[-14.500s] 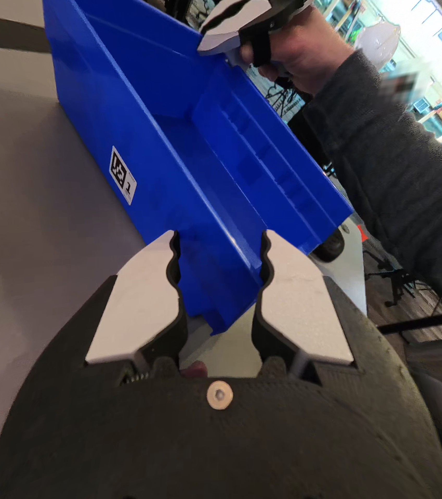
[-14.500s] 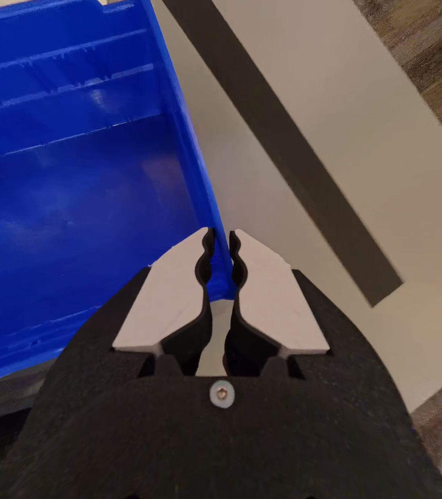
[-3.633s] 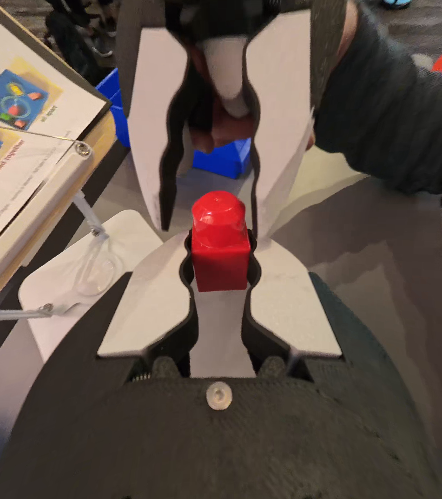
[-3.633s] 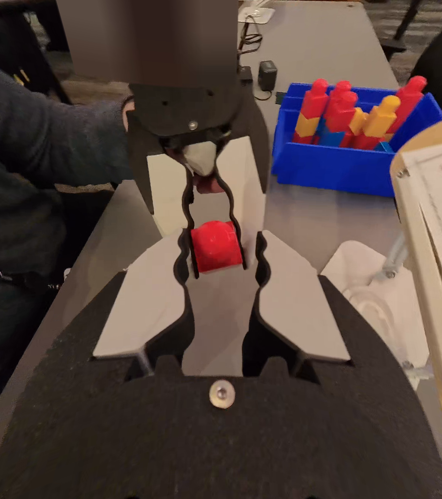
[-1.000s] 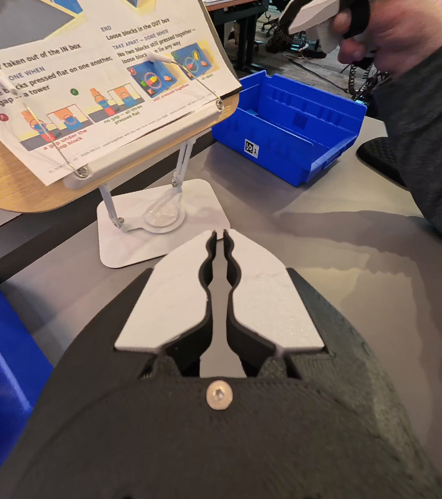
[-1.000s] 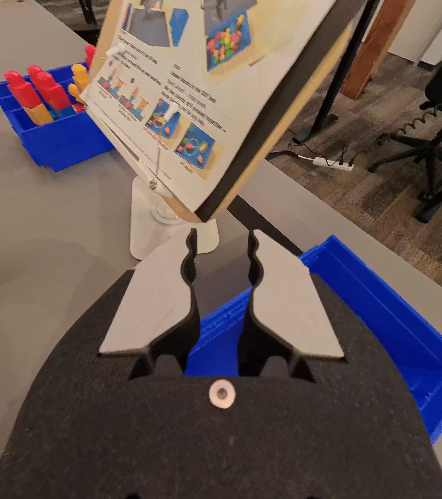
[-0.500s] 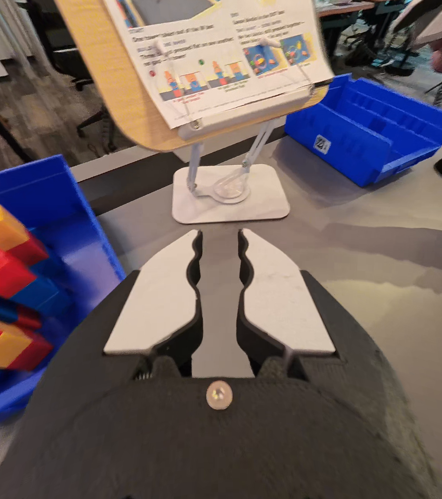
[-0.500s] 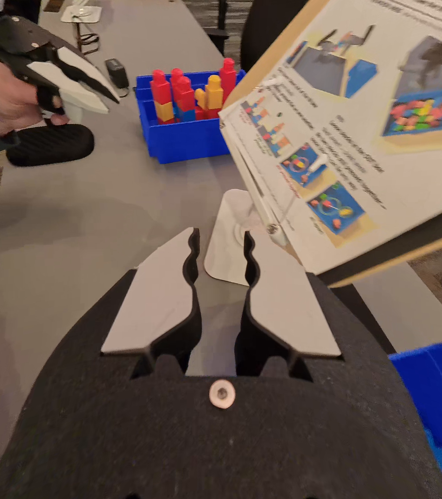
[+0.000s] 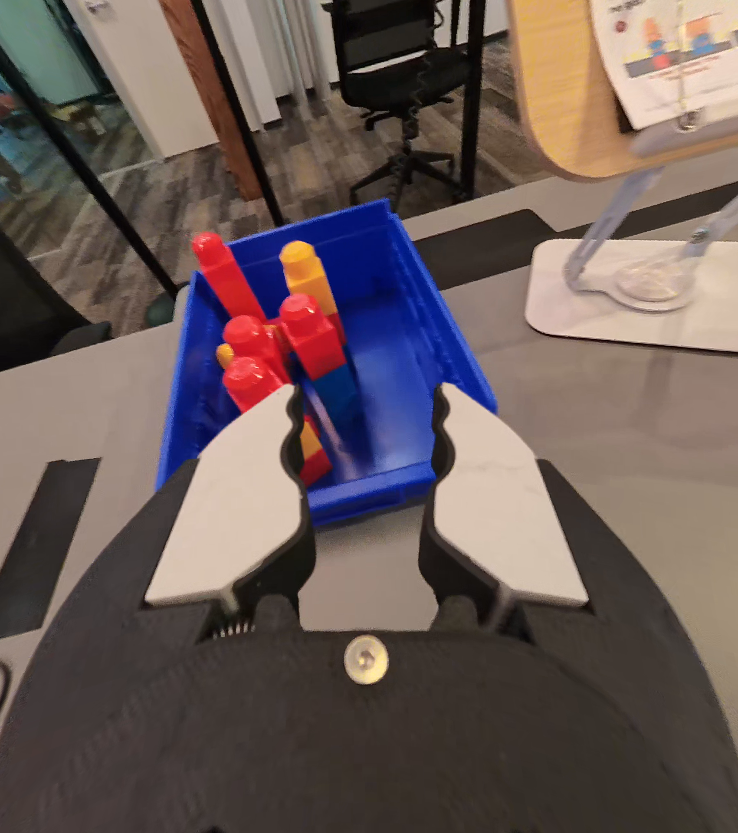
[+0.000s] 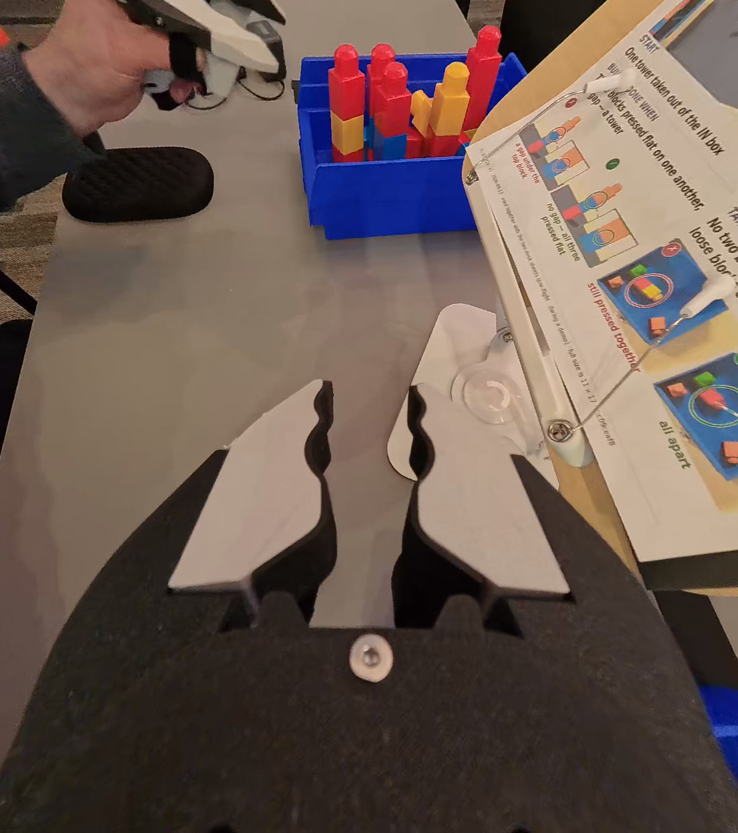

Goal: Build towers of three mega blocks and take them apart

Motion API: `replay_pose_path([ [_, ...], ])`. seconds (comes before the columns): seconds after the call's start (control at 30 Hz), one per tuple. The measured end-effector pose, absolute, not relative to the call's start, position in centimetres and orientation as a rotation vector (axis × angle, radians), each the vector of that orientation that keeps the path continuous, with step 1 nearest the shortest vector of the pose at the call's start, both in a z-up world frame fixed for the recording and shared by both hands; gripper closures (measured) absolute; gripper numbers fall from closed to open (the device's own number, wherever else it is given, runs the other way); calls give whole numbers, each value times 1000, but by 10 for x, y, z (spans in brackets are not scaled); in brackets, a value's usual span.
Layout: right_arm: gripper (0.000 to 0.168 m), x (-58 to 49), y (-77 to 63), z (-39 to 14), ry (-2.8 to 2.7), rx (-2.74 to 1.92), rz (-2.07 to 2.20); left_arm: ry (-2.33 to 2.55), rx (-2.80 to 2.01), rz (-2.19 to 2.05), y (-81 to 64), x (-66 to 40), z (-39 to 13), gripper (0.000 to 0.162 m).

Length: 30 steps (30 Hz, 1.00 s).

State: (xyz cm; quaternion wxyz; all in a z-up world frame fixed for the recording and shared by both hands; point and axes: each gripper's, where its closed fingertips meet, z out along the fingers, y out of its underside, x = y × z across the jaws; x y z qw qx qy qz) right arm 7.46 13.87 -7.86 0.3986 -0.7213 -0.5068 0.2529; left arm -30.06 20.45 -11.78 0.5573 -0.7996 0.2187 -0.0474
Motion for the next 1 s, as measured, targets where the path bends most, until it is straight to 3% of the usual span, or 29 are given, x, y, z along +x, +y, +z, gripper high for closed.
replay_pose_path([
  [0.17, 137, 73, 140, -80, -1282, -1832, 647, 325, -1975, -57, 239, -333, -133, 91],
  [0.37, 137, 73, 140, -81, -1288, -1833, 639, 157, -2077, -55, 268, -343, -176, 85],
  [0.67, 137, 79, 142, -77, -1270, -1827, 643, 113, -2130, -5, 290, -347, -199, 100],
  [0.8, 137, 80, 142, -76, -1264, -1826, 644, 101, -2130, -15, 292, -350, -201, 122],
  [1.0, 137, 78, 140, -75, -1272, -1820, 646, 133, -2107, -37, 285, -351, -194, 123],
])
